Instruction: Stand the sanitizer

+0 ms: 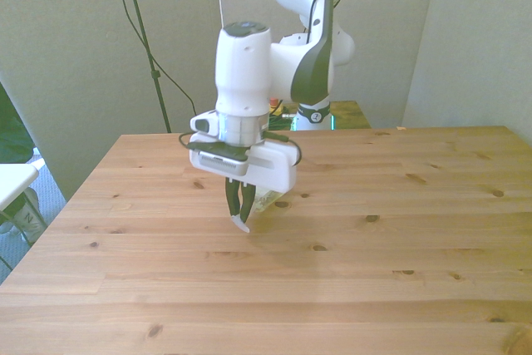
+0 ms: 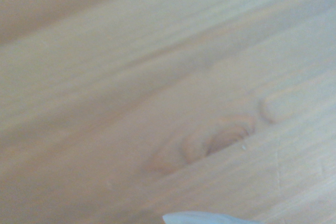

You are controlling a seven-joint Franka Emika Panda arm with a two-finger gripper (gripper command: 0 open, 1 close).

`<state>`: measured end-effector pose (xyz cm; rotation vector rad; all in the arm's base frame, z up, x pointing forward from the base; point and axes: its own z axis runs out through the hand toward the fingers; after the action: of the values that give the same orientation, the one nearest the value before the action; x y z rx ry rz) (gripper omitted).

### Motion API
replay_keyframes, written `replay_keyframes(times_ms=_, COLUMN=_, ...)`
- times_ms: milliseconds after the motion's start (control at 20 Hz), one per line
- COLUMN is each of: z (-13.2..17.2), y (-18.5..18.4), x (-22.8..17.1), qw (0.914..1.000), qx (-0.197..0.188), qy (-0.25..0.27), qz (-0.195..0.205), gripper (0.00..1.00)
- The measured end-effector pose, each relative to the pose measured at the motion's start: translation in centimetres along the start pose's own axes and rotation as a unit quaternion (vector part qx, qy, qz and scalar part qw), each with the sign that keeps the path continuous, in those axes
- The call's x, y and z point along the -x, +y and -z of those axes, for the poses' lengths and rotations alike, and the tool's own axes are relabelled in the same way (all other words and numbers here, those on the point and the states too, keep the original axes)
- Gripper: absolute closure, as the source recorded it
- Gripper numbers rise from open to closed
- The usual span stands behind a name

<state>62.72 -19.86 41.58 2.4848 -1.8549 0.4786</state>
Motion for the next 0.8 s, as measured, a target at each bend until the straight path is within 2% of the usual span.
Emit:
replay_keyframes(times_ms=200, z=5.2, y=-2.2, x=2.0, qw=0.9984, qx=-0.025, qy=0.049, qz=-0.016, gripper=1.00)
replay_keyframes(times_ms=450, z=6.9, y=-4.5, x=4.8, qw=0.9922, qx=-0.055, qy=0.106, qz=-0.035, gripper=1.00)
replay_keyframes(times_ms=600, z=7.5, y=-6.0, x=6.4, qw=0.9827, qx=-0.081, qy=0.156, qz=-0.059, gripper=1.00)
replay_keyframes(times_ms=800, z=7.5, y=-7.9, x=7.3, qw=0.9630, qx=-0.106, qy=0.225, qz=-0.104, gripper=1.00)
